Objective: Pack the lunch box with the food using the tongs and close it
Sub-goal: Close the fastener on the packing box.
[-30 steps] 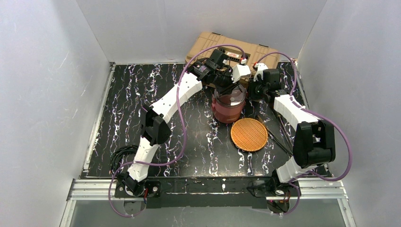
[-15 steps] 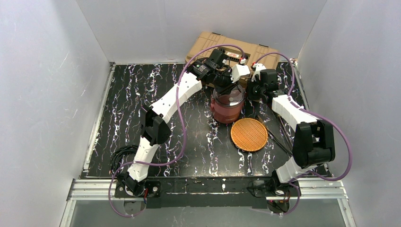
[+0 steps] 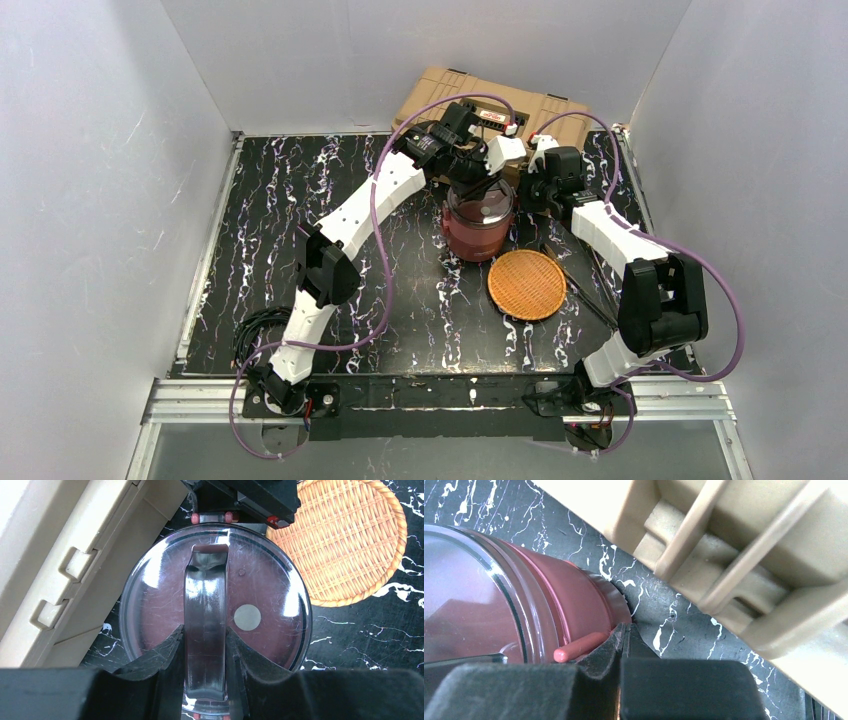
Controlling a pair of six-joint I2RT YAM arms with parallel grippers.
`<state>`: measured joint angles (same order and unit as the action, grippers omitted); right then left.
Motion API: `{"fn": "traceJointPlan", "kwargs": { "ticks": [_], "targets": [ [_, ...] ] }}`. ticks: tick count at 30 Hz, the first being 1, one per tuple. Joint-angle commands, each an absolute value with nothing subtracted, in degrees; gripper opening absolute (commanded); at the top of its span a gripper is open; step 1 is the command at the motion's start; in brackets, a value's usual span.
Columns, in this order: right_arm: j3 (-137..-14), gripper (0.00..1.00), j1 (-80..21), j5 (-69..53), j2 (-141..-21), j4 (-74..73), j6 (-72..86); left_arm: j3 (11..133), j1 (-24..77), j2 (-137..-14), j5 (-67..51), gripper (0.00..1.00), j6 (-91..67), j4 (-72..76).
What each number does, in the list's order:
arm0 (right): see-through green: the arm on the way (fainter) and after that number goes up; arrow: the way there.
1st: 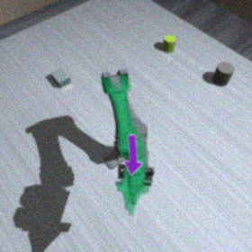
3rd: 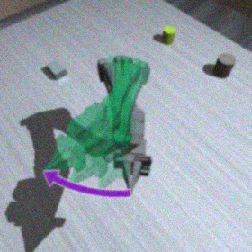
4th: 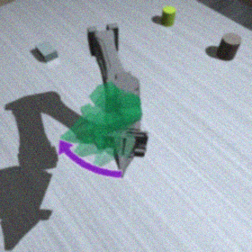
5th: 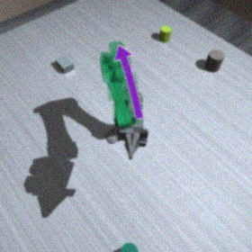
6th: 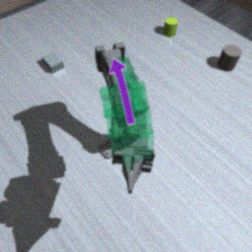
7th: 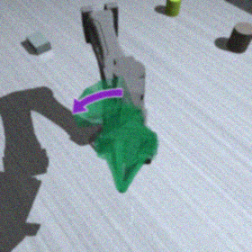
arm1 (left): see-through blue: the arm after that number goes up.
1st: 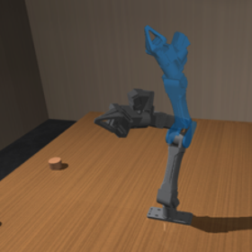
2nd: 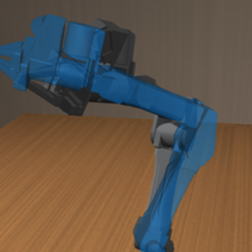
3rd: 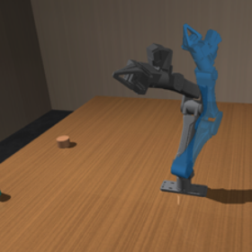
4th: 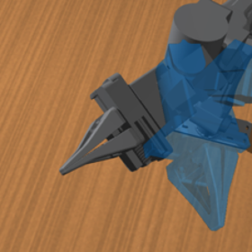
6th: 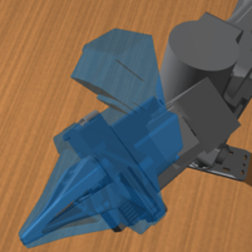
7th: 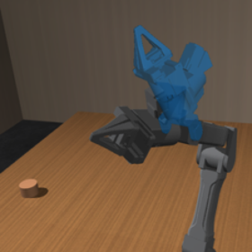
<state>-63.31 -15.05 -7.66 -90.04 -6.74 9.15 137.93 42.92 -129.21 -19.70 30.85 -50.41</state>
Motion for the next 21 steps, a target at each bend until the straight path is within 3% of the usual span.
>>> {"fn": "traceJointPlan", "kwargs": {
  "ticks": [1, 21],
  "targets": [
    [-66.18, 0.01, -25.66, -32.89, -87.71, -1.83, 15.83, 133.99, 46.14, -138.83, -22.73, 0.08, 29.84, -51.42],
    [-67.89, 0.01, -29.65, -33.74, -88.07, 0.97, 17.20, 133.95, 46.23, -139.09, -22.41, 0.00, 29.62, -51.40]
  ]
}}
